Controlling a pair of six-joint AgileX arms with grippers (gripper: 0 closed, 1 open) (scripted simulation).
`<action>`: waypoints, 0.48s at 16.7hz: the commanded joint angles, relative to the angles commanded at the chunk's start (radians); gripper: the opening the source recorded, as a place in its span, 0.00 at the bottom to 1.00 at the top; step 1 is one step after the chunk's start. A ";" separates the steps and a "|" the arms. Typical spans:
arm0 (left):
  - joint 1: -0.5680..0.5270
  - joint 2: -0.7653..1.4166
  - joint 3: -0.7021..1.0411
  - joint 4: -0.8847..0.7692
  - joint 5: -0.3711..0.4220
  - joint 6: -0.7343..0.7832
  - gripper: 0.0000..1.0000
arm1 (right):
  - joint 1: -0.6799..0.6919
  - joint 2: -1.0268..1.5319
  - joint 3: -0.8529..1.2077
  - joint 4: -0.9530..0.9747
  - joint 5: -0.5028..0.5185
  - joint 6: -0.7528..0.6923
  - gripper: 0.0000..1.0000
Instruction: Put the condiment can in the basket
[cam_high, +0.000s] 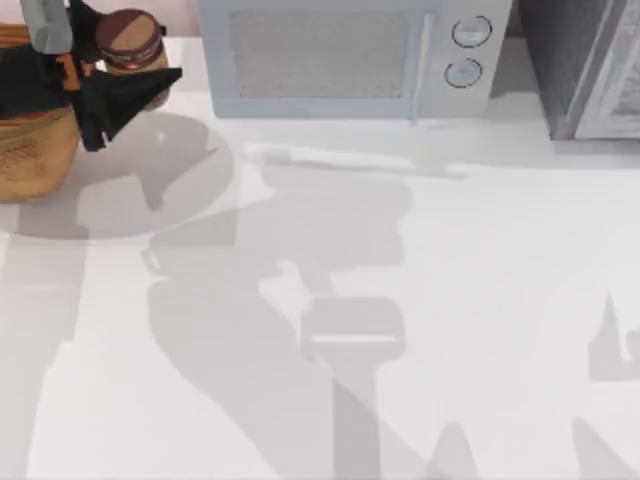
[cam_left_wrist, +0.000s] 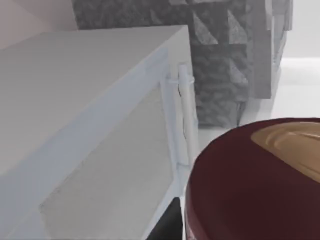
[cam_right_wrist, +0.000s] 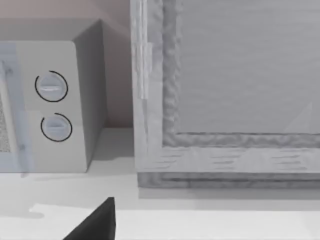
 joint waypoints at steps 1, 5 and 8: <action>0.061 -0.015 0.046 -0.077 0.014 0.013 0.00 | 0.000 0.000 0.000 0.000 0.000 0.000 1.00; 0.293 -0.048 0.196 -0.354 0.051 0.055 0.00 | 0.000 0.000 0.000 0.000 0.000 0.000 1.00; 0.419 -0.059 0.268 -0.504 0.061 0.076 0.00 | 0.000 0.000 0.000 0.000 0.000 0.000 1.00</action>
